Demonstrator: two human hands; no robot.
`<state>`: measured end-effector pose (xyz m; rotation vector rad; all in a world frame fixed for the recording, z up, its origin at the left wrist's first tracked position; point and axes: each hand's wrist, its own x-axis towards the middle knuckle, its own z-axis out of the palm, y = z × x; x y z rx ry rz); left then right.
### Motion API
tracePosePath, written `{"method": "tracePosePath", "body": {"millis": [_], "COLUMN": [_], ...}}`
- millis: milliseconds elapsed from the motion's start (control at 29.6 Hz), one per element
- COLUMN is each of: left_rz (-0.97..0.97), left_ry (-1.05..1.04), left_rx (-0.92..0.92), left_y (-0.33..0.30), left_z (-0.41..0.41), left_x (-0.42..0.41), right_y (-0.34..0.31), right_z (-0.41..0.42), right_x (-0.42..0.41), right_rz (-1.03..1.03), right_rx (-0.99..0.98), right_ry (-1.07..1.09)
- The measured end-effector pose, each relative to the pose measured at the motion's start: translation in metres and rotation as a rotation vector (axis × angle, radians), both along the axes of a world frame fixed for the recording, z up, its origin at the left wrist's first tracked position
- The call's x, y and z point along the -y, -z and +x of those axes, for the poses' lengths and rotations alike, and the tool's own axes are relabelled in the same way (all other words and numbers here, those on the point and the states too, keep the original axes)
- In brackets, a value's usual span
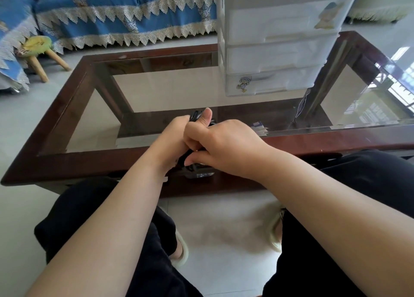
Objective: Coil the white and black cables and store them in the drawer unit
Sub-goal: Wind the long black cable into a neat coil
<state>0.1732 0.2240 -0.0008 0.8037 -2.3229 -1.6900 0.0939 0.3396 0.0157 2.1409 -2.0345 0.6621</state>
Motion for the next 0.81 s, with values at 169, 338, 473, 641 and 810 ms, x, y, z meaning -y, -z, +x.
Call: {"method": "tracePosePath", "body": {"millis": [169,338,473,641,810], "left_rz": [0.16,0.415,0.44,0.568,0.666], "left_ry": [0.162,0.158,0.174,0.212,0.362], "left_rx": [0.161,0.213,0.201,0.16,0.006], "left_y": [0.001,-0.002,-0.002,-0.001,0.0], "left_z": [0.005,0.004,0.007,0.007,0.01], "left_x": [-0.008,-0.008,-0.008,-0.009,-0.008], "right_y": [-0.006,-0.006,-0.011,-0.015,-0.011], "right_z": [-0.006,-0.013,-0.02,-0.036,-0.046], "right_x": [-0.001,-0.001,-0.003,-0.007,-0.008], "right_rz": [-0.03,-0.023,0.055,0.103,0.138], "right_rx": [-0.022,0.0,0.045,0.287,0.649], "right_ry": [0.093,0.132,0.205,0.267,0.225]}}
